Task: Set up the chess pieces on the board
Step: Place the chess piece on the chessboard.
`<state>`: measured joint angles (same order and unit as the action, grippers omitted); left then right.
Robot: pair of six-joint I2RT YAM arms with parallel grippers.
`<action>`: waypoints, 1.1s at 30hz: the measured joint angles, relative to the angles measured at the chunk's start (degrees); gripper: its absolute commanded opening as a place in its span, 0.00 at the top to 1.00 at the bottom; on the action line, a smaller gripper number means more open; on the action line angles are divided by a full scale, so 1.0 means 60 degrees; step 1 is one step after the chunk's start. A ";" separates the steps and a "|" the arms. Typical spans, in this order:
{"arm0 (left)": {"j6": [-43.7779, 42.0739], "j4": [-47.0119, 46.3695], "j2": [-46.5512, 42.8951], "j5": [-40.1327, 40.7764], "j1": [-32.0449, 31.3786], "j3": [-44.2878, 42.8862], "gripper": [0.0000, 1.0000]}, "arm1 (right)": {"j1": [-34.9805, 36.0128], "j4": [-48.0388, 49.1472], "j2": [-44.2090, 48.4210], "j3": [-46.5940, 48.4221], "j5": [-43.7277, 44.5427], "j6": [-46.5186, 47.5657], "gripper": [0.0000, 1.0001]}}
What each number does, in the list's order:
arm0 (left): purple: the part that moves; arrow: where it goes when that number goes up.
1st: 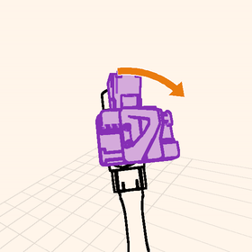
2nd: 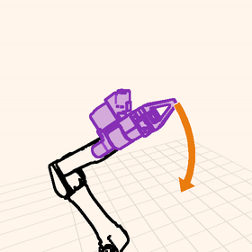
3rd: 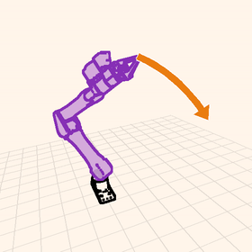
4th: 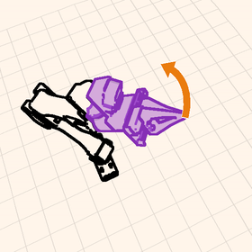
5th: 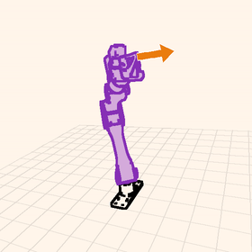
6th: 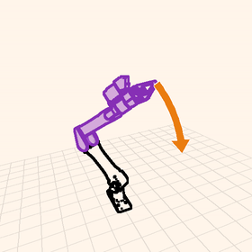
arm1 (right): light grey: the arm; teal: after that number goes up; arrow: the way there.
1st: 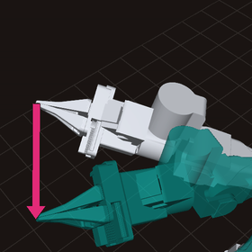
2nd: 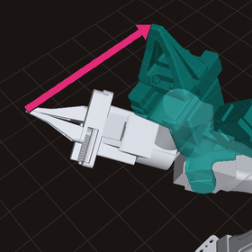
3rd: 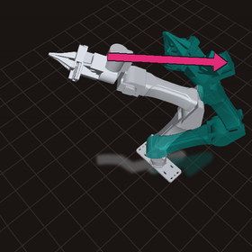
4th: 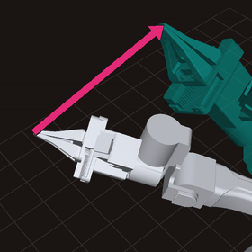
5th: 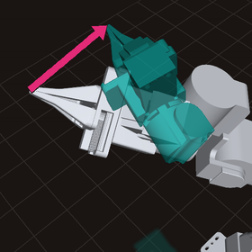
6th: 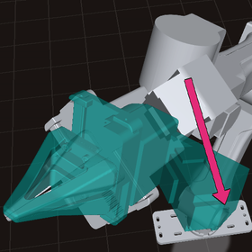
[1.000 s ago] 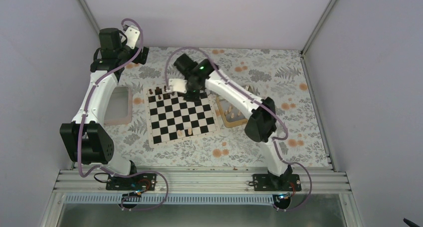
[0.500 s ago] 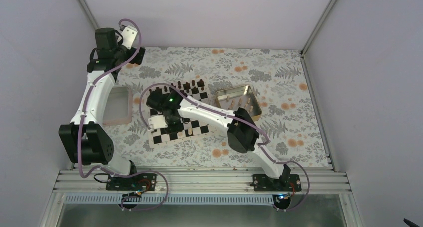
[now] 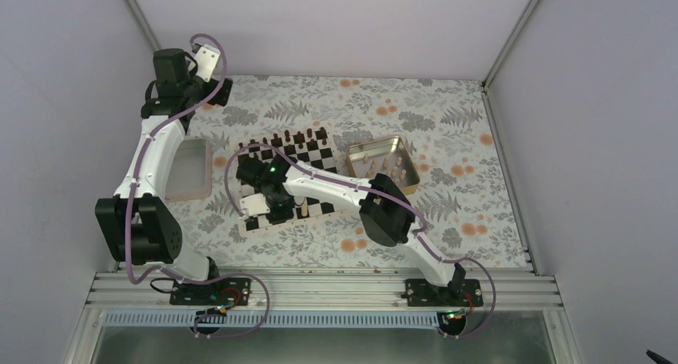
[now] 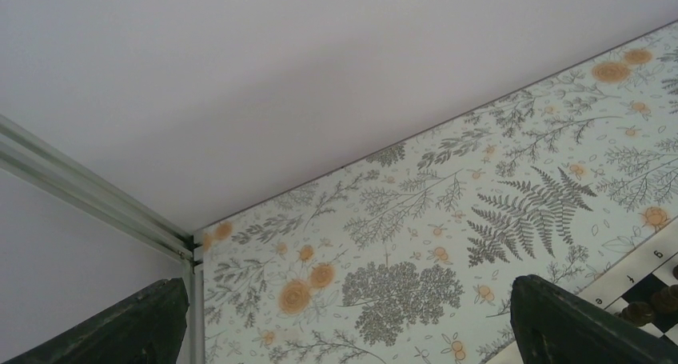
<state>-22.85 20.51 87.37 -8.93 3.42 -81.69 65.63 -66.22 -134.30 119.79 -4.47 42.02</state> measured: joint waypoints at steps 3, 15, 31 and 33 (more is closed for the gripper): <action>0.0062 -0.0109 0.0000 -0.0036 0.0004 0.0004 0.00 | 0.0000 0.0186 0.0000 -0.0033 0.0000 -0.0007 0.87; 0.0175 -0.0135 -0.0022 -0.0186 0.0011 0.0047 0.00 | -0.0011 0.0357 -0.0004 -0.0047 -0.0102 -0.0004 0.87; 0.0211 -0.0259 -0.0113 -0.0361 0.0011 0.0189 0.00 | -0.0033 0.0357 -0.0255 -0.0047 -0.0127 0.0000 0.87; 0.0211 -0.0259 -0.0113 -0.0368 0.0011 0.0189 0.00 | -0.0036 0.0357 -0.0321 -0.0047 -0.0127 0.0000 0.87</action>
<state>-21.58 18.96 86.70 -11.14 3.49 -80.55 65.41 -64.07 -136.22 119.50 -5.23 42.02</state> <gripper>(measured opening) 0.999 0.128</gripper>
